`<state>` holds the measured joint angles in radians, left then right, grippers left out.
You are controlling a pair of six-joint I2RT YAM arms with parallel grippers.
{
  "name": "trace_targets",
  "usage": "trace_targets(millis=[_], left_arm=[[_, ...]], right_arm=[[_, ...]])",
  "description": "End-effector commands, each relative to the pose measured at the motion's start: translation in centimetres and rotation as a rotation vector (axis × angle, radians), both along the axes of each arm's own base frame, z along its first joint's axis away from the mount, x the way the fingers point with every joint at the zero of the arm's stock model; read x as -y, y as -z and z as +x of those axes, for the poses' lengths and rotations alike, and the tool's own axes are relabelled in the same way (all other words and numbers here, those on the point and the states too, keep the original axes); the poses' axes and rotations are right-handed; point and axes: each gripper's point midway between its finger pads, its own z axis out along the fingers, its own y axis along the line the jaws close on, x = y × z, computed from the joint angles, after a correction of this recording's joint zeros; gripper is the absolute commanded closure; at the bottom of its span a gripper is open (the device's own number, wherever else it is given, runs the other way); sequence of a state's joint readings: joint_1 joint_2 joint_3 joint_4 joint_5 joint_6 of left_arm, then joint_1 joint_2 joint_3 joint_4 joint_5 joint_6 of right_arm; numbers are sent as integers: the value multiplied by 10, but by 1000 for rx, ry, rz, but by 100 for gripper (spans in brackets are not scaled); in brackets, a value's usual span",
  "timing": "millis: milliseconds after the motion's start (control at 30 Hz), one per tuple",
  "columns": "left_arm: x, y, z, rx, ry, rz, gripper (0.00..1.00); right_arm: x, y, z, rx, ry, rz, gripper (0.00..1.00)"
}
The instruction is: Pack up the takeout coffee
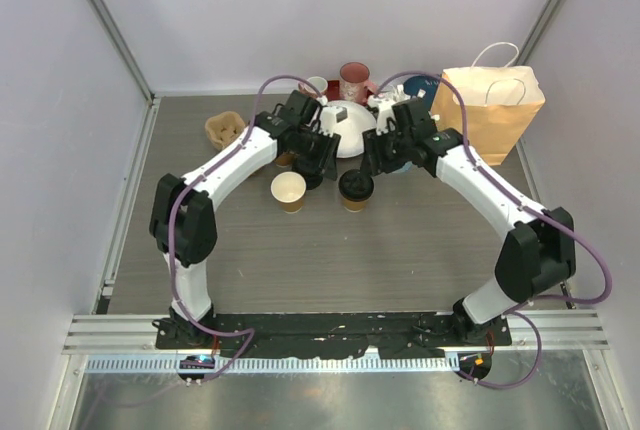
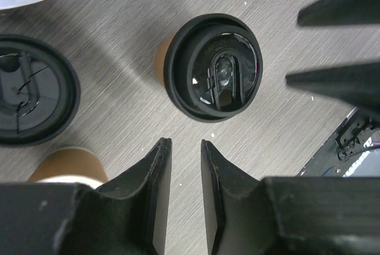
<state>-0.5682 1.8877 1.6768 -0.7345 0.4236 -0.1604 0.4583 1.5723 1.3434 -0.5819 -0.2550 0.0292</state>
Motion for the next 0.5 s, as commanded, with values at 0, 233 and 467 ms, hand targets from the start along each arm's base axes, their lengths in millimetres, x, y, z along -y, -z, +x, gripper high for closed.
trace_targets(millis=[0, 233, 467], left_arm=[[16, -8, 17, 53, -19, -20, 72], [20, -1, 26, 49, -33, -12, 79], [26, 11, 28, 19, -30, -9, 80]], right_arm=[[3, -8, 14, 55, 47, 99, 55], [-1, 7, 24, 31, 28, 116, 55], [-2, 27, 27, 1, 6, 110, 55]])
